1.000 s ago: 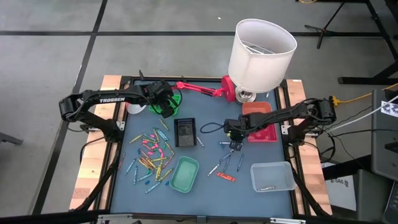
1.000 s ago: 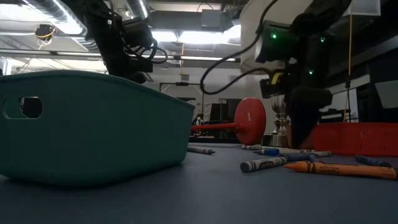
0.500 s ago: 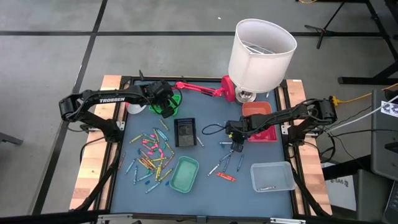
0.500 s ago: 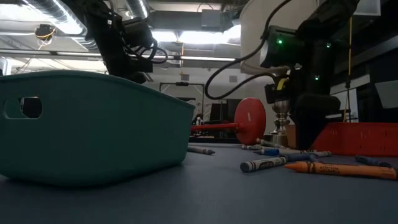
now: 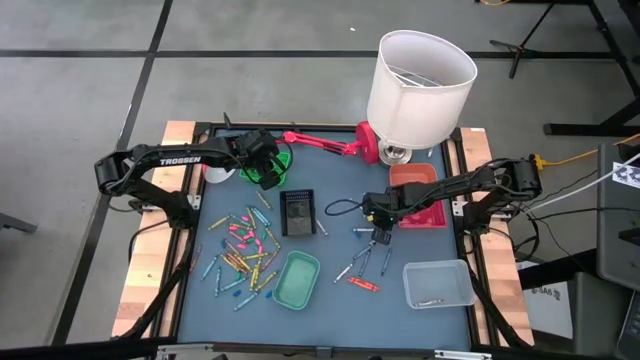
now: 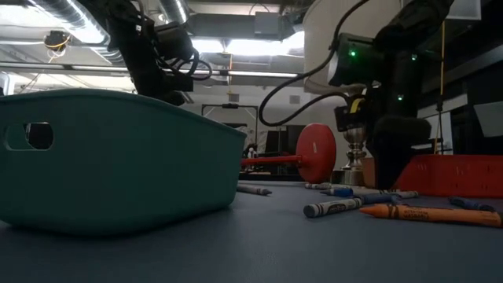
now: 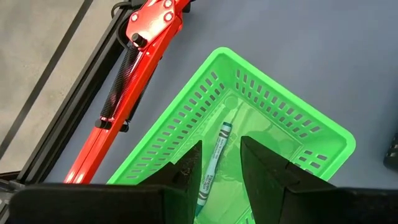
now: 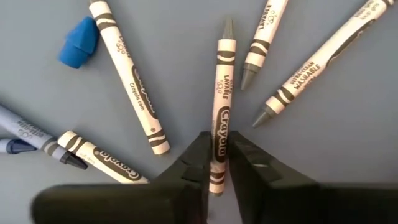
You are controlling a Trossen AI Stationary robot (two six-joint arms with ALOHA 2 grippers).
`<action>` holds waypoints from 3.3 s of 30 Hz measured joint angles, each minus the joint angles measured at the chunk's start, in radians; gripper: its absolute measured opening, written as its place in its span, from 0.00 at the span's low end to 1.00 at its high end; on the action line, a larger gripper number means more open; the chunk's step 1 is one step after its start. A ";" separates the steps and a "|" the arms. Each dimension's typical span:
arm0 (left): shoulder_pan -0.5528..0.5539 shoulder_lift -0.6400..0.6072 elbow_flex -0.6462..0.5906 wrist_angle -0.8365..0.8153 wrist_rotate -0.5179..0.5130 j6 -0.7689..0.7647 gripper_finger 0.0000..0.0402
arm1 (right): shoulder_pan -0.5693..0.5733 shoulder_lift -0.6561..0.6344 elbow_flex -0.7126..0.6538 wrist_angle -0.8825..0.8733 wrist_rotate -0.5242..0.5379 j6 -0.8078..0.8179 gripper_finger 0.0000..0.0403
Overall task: Sort crayons
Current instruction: Put the gray crayon into the white bin, then put the blue green crayon into the green bin
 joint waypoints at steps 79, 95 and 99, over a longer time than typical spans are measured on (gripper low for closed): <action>-0.214 0.000 0.000 0.007 0.006 0.000 0.23 | 0.893 -0.217 0.134 -0.556 -0.066 0.669 0.05; -0.409 0.000 0.000 -0.150 0.196 -0.021 0.23 | 0.890 -0.217 0.118 -0.538 -0.067 0.665 0.30; -0.443 0.000 0.000 -0.233 0.196 -0.022 0.23 | 0.890 -0.217 0.118 -0.537 -0.067 0.664 0.30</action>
